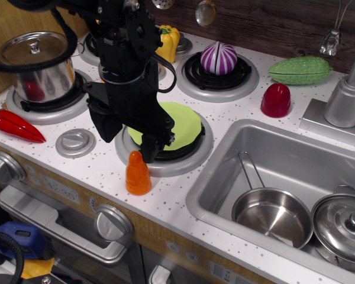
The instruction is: Put carrot on plate
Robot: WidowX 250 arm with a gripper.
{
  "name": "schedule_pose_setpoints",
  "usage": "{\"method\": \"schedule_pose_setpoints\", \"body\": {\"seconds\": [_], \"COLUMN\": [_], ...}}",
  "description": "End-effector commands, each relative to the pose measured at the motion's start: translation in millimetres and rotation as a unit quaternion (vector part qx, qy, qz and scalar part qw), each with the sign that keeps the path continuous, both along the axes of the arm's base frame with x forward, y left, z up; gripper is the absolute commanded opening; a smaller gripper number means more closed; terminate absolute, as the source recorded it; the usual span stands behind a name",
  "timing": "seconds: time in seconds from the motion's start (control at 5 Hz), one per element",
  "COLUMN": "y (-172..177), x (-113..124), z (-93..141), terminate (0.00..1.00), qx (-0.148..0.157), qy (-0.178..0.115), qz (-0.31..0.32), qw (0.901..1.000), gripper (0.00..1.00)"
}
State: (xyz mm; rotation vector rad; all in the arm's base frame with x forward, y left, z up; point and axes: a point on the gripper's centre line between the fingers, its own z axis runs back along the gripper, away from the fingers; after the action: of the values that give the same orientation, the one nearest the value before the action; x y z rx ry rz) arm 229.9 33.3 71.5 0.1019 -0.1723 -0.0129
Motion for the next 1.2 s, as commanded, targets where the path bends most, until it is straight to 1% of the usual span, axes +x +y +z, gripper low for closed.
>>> {"method": "schedule_pose_setpoints", "body": {"seconds": [0.0,0.2,0.4,0.6,0.8,1.0], "y": [0.0,0.6,-2.1,-1.2,0.2,-1.6], "x": [0.0,2.4,5.1,5.7,7.1,7.2], "z": [0.0,-8.9,-24.7,-36.1,-46.6,-41.4], "terminate": [0.0,0.0,0.0,0.0,0.0,0.0], "qx": [0.0,-0.005,-0.016,-0.024,-0.038,-0.032], "qy": [0.0,-0.004,-0.018,-0.024,-0.026,-0.022], "qz": [0.0,0.004,0.008,0.015,0.021,0.025], "qw": [1.0,1.0,0.9997,0.9993,0.9987,0.9989], "gripper": [1.0,1.0,1.0,1.0,1.0,0.0]}}
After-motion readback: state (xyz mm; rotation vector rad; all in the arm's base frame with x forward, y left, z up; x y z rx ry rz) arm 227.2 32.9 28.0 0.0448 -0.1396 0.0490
